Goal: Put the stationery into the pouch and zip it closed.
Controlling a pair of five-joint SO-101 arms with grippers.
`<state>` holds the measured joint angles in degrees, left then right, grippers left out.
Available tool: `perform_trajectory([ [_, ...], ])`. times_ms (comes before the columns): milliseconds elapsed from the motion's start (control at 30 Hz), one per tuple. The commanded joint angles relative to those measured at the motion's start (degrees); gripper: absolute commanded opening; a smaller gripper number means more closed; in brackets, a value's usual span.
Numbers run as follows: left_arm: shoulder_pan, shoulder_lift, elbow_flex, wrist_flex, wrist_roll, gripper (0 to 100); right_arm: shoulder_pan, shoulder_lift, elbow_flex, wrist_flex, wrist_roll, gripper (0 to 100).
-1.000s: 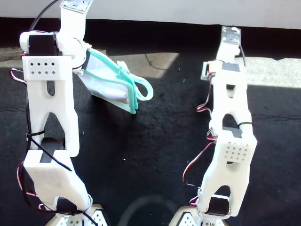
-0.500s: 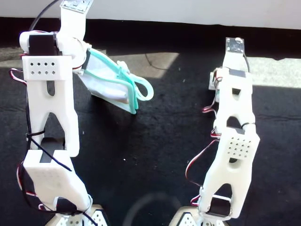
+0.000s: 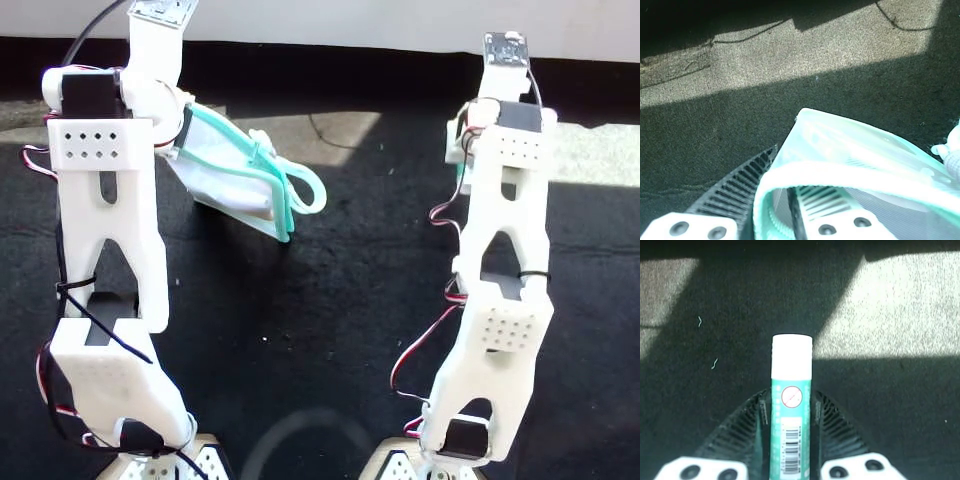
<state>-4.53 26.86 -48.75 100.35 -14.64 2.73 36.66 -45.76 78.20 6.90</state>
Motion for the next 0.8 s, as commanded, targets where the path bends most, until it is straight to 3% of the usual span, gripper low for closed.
perform_trajectory([
  [0,0.75,1.98,0.04,-0.35,-0.53,1,-0.4,-5.58,-4.44,7.43,-0.09,0.6],
  [300,0.66,1.98,0.04,-0.35,-0.53,1,-2.68,-9.36,-11.21,22.2,-0.26,0.6],
  [433,0.75,1.98,0.04,-0.35,-0.53,1,-4.09,-14.81,-9.54,22.99,-0.44,0.6],
  [633,0.75,1.98,0.04,-0.35,-0.53,1,-8.92,-29.93,11.47,22.2,-3.69,0.6],
  [767,0.75,1.98,0.04,-0.35,-0.53,1,-9.54,-38.64,33.98,12.18,-3.96,0.6],
])
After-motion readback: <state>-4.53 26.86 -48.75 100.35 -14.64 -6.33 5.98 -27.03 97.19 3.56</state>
